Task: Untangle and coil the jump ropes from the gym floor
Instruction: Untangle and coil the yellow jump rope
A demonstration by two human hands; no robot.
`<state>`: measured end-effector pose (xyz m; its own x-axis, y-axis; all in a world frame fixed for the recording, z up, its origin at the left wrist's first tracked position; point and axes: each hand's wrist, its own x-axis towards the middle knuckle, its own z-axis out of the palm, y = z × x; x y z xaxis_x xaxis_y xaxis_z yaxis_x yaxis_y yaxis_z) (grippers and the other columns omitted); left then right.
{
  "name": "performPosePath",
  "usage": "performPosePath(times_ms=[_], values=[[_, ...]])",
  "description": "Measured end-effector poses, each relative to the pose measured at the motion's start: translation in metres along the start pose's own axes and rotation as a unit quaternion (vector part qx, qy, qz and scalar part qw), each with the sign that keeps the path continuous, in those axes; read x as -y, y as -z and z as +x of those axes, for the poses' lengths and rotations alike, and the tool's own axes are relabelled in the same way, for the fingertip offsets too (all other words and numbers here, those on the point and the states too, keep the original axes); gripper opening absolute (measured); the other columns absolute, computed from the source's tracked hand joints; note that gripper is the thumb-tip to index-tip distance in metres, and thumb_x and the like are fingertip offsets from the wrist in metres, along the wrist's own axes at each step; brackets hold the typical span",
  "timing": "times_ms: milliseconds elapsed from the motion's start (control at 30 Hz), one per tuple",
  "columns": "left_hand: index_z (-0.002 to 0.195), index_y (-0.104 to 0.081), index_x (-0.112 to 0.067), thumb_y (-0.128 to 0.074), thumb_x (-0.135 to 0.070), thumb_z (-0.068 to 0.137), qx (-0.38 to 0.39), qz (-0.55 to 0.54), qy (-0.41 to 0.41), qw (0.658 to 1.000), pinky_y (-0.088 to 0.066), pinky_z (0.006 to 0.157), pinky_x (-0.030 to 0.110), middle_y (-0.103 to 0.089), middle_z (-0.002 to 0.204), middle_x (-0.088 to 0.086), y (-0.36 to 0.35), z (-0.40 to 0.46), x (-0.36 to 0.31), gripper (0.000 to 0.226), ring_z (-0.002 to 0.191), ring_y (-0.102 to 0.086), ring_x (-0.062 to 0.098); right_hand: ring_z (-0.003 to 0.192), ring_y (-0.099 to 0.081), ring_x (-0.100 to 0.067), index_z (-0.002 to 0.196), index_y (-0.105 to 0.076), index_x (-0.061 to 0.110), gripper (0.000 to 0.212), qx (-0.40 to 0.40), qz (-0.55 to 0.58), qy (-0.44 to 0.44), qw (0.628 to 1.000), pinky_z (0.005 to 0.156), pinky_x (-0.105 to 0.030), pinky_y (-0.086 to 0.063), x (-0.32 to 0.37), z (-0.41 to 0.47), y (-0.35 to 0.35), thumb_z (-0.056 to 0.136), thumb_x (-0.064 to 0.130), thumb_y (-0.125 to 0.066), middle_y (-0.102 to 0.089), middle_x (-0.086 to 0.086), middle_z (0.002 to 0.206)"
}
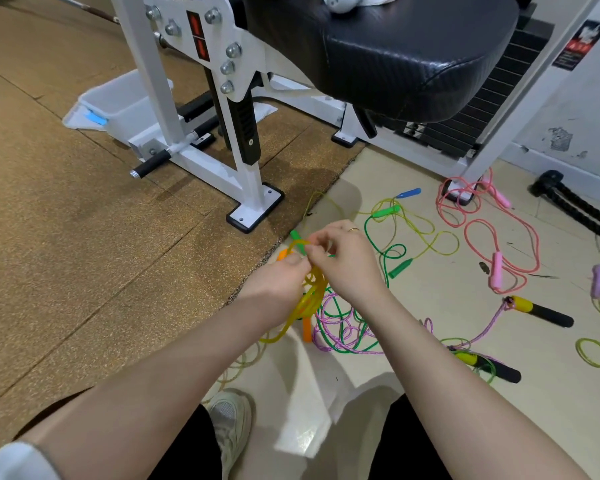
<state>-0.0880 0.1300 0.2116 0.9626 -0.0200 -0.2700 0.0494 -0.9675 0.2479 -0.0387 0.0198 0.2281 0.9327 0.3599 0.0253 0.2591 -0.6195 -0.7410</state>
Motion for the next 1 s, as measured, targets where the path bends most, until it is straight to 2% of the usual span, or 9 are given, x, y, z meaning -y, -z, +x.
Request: performPosePath(times_ms=[167,300,400,467,600,700,867,933,1000], values=[[0.137,-0.035,-0.023,-0.047,-0.011,0.092,0.031,-0.104,0.029,0.994,-0.044,0.084,0.037,-0.050,0.129,0.008,-0.011,0.001,0.011,0.048,0.112,-0.053,0.031,0.055,-0.042,-0.008,0.084,-0.062,0.006,0.013,0.066,0.123,-0.110,0.984,0.049,-0.017,-0.030,-0.004,0.005,0.009,0.089,0.008,-0.050,-0.053,-0.002,0.068],[0.116,-0.047,-0.014,-0.055,-0.009,0.090,0.021,-0.365,0.158,0.917,-0.043,0.059,0.027,-0.057,0.090,0.006,-0.012,0.009,0.034,0.028,0.076,-0.058,0.021,0.045,-0.039,-0.014,0.076,-0.048,0.005,0.013,0.136,0.465,-0.111,0.868,0.050,-0.021,-0.037,-0.014,-0.006,0.020,0.067,0.008,-0.040,-0.041,-0.002,0.048],[0.091,-0.056,-0.006,-0.051,-0.002,0.091,-0.021,-0.483,0.249,0.839,-0.043,0.049,0.023,-0.056,0.068,0.006,-0.009,0.013,0.041,0.007,0.048,-0.053,0.013,0.040,-0.018,-0.010,0.098,-0.057,0.006,0.034,0.222,0.451,-0.077,0.861,0.048,-0.030,-0.013,-0.027,-0.015,0.027,0.074,0.017,-0.036,-0.029,0.003,0.043],[0.080,-0.056,-0.003,-0.045,0.003,0.092,-0.057,-0.548,0.277,0.787,-0.043,0.039,0.019,-0.056,0.067,0.009,-0.008,0.017,0.044,0.018,0.038,-0.051,0.011,0.041,-0.016,-0.008,0.114,-0.059,0.013,0.036,0.271,0.405,-0.072,0.870,0.047,-0.027,-0.010,-0.036,-0.019,0.031,0.091,0.028,-0.035,-0.028,0.004,0.046],[0.086,-0.050,-0.007,-0.032,-0.007,0.101,-0.096,-0.634,0.260,0.722,-0.043,0.053,0.025,-0.062,0.077,0.006,-0.003,0.023,0.040,0.024,0.058,-0.053,0.017,0.041,-0.025,-0.005,0.110,-0.064,0.004,0.027,0.399,0.212,-0.080,0.889,0.041,-0.015,-0.021,-0.045,-0.028,0.026,0.099,0.015,-0.042,-0.034,0.008,0.045],[0.084,-0.049,-0.012,-0.030,-0.012,0.102,-0.140,-0.623,0.225,0.736,-0.047,0.051,0.021,-0.064,0.083,0.006,0.005,0.021,0.037,0.026,0.067,-0.058,0.013,0.039,-0.036,-0.001,0.088,-0.069,0.012,0.022,0.471,0.113,-0.109,0.868,0.043,-0.016,-0.028,-0.046,-0.034,0.019,0.093,0.006,-0.048,-0.046,0.012,0.045],[0.089,-0.044,-0.018,-0.026,-0.013,0.103,-0.151,-0.614,0.108,0.767,-0.046,0.060,0.021,-0.062,0.091,-0.002,0.015,0.014,0.026,0.024,0.074,-0.062,0.016,0.058,-0.042,-0.010,0.070,-0.060,0.011,0.017,0.449,-0.136,-0.035,0.882,0.056,-0.023,-0.034,-0.049,-0.030,0.007,0.082,0.001,-0.053,-0.049,0.001,0.064],[0.091,-0.044,-0.020,-0.026,-0.014,0.103,-0.142,-0.606,0.060,0.780,-0.044,0.059,0.021,-0.059,0.096,-0.007,0.015,0.011,0.024,0.023,0.073,-0.064,0.015,0.059,-0.045,-0.014,0.068,-0.057,0.007,0.018,0.358,-0.100,-0.115,0.921,0.056,-0.024,-0.037,-0.052,-0.025,0.009,0.078,-0.004,-0.047,-0.050,-0.004,0.063],[0.093,-0.045,-0.023,-0.027,-0.016,0.103,-0.137,-0.588,0.025,0.797,-0.043,0.061,0.020,-0.058,0.097,-0.009,0.015,0.008,0.022,0.022,0.072,-0.065,0.013,0.061,-0.053,-0.023,0.072,-0.057,0.002,0.017,0.230,0.086,-0.235,0.941,0.061,-0.026,-0.045,-0.053,-0.019,0.013,0.078,-0.006,-0.043,-0.056,-0.014,0.068]])
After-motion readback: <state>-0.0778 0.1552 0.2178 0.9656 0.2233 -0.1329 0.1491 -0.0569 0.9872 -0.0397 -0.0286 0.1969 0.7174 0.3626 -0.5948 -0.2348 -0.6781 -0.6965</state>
